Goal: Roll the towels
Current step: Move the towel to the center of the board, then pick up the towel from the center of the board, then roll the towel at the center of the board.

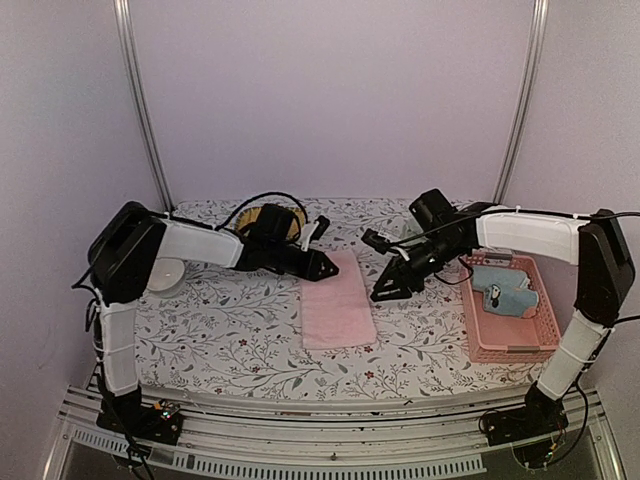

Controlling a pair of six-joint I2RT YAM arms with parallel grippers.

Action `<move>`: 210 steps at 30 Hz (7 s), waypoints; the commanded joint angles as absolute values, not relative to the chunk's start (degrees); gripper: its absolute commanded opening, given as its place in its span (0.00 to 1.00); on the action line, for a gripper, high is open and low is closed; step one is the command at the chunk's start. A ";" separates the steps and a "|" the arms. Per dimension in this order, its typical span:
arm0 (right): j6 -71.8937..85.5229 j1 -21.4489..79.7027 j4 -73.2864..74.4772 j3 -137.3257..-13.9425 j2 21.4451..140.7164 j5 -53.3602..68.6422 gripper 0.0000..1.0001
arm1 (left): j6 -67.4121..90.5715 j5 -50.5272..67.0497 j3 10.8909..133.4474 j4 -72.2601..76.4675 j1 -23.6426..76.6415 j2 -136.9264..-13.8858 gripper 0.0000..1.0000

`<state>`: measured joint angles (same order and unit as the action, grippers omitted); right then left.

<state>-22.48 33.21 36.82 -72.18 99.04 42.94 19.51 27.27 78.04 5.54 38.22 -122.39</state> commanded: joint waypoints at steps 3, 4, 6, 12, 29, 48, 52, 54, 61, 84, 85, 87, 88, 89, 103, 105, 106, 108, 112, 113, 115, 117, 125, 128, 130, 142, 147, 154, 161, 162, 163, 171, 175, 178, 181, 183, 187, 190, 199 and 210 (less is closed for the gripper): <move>-29.21 32.28 39.58 -73.68 93.75 43.40 0.45 | 9.72 25.81 66.72 4.15 40.41 -101.27 0.43; -30.74 32.31 40.29 -74.35 93.29 43.46 0.45 | 9.07 26.30 63.57 3.55 40.81 -98.77 0.44; -32.70 32.26 40.76 -75.33 92.33 43.59 0.45 | 6.76 25.71 59.79 1.47 42.17 -94.40 0.45; -35.49 32.26 37.03 -73.28 92.03 46.51 0.41 | -4.25 16.81 50.18 -1.14 50.89 -86.73 0.44; -34.44 33.51 34.37 -74.05 107.09 52.13 0.28 | -9.54 16.88 47.06 11.06 55.37 -102.34 0.46; -38.32 34.44 34.16 -72.11 105.32 50.81 0.36 | -5.85 15.39 40.54 17.85 55.46 -98.88 0.43; -43.36 37.48 32.13 -69.82 102.91 44.70 0.38 | -5.20 15.70 39.99 18.68 55.08 -98.15 0.43; -45.61 38.88 30.03 -67.25 103.20 40.60 0.37 | -4.31 16.58 39.10 20.30 54.79 -98.28 0.43; -50.13 44.61 19.47 -60.83 102.57 30.54 0.36 | 1.99 19.46 33.16 29.30 52.98 -94.56 0.43; -47.97 46.65 20.62 -64.80 112.59 26.99 0.37 | 6.97 18.85 28.48 31.78 50.52 -88.83 0.42; -47.78 46.77 21.29 -65.22 112.97 26.57 0.37 | 6.95 18.30 28.43 31.45 50.50 -88.39 0.42; -47.28 47.02 22.06 -65.57 113.56 25.15 0.37 | 6.90 17.35 27.99 31.37 50.47 -87.04 0.42; -47.14 47.15 22.32 -65.57 113.82 24.40 0.37 | 6.80 17.01 27.73 31.33 50.52 -86.34 0.43; -47.05 47.24 22.36 -65.38 114.08 23.32 0.36 | 6.70 16.66 27.50 31.18 50.52 -85.45 0.42; -44.97 47.95 28.27 -65.63 113.50 25.28 0.08 | 5.37 11.60 25.78 28.09 50.85 -81.74 0.41; -45.64 47.62 33.09 -68.11 112.93 30.64 0.06 | 4.01 11.65 26.24 27.31 51.47 -81.47 0.41; -46.02 47.45 35.76 -68.80 112.74 34.03 0.05 | 3.13 11.59 26.65 26.80 51.92 -81.54 0.42; -46.22 46.91 38.86 -71.24 113.06 38.31 0.04 | 1.25 9.73 27.60 26.45 53.33 -82.18 0.43; -46.90 44.46 44.04 -75.07 115.30 45.52 0.04 | -1.88 7.06 29.27 28.12 57.22 -84.59 0.44; -46.86 43.77 44.83 -75.94 116.03 47.20 0.04 | -2.48 7.11 29.77 28.39 58.12 -85.35 0.44; -46.67 42.19 47.00 -77.81 117.75 50.26 0.04 | -3.82 7.17 30.72 28.91 59.76 -86.82 0.45; -47.03 41.07 49.37 -79.65 119.73 52.22 0.04 | -4.92 7.17 31.81 29.09 61.18 -88.39 0.45; -48.63 38.66 55.11 -83.82 126.45 58.19 0.04 | -7.18 9.29 37.78 29.45 63.38 -98.04 0.46; -49.30 38.50 55.61 -84.20 127.53 59.27 0.04 | -8.23 8.35 39.82 29.73 63.34 -101.06 0.46; -49.32 38.50 55.91 -84.42 128.04 59.41 0.04 | -9.19 7.58 40.67 30.19 63.36 -102.85 0.46; -49.97 38.41 56.67 -84.73 128.42 59.63 0.04 | -11.73 7.38 44.38 28.31 62.91 -106.86 0.26; -50.17 38.24 57.03 -84.73 127.51 60.00 0.06 | -10.49 10.93 44.50 27.24 62.07 -106.41 0.04; -49.77 38.07 57.10 -85.07 125.97 60.56 0.06 | -8.71 11.30 45.03 25.94 61.19 -106.35 0.22; -49.75 37.97 57.33 -85.17 126.30 60.83 0.06 | -10.44 12.58 46.58 24.02 61.35 -107.03 0.24; -49.63 37.97 57.31 -85.17 126.30 60.90 0.06 | -10.80 12.04 46.84 23.85 61.35 -107.25 0.23; -49.51 37.97 57.31 -85.25 126.30 60.98 0.06 | -11.04 11.51 47.11 23.60 61.35 -107.56 0.21; -50.43 37.72 59.90 -85.99 124.65 60.61 0.20 | -11.45 11.51 48.09 20.64 61.34 -107.06 0.00; -53.90 36.82 64.99 -88.22 122.55 62.27 0.37 | -10.30 12.40 47.59 20.01 61.35 -106.45 0.00; -56.46 35.50 68.26 -90.58 121.47 63.26 0.41 | -9.05 13.75 47.66 19.63 61.22 -106.18 0.00; -51.99 33.73 62.30 -91.90 121.07 61.73 0.40 | -7.04 15.53 48.19 18.60 61.16 -106.01 0.00; -43.89 33.23 55.33 -92.30 121.54 56.46 0.36 | -4.87 16.47 49.10 16.91 61.08 -106.00 0.00; -34.28 33.45 48.24 -94.98 126.26 43.94 0.28 | -2.00 18.73 49.40 13.99 60.97 -105.79 0.00; -31.81 33.49 48.20 -98.57 130.98 39.69 0.26 | -0.59 19.24 48.64 13.37 60.99 -105.03 0.00; -30.11 33.97 46.30 -99.83 133.48 35.92 0.26 | 6.06 20.70 47.94 13.55 58.13 -103.74 0.00; -30.33 34.01 46.14 -98.61 132.76 37.97 0.27 | 14.42 37.87 49.75 17.64 49.73 -111.48 0.00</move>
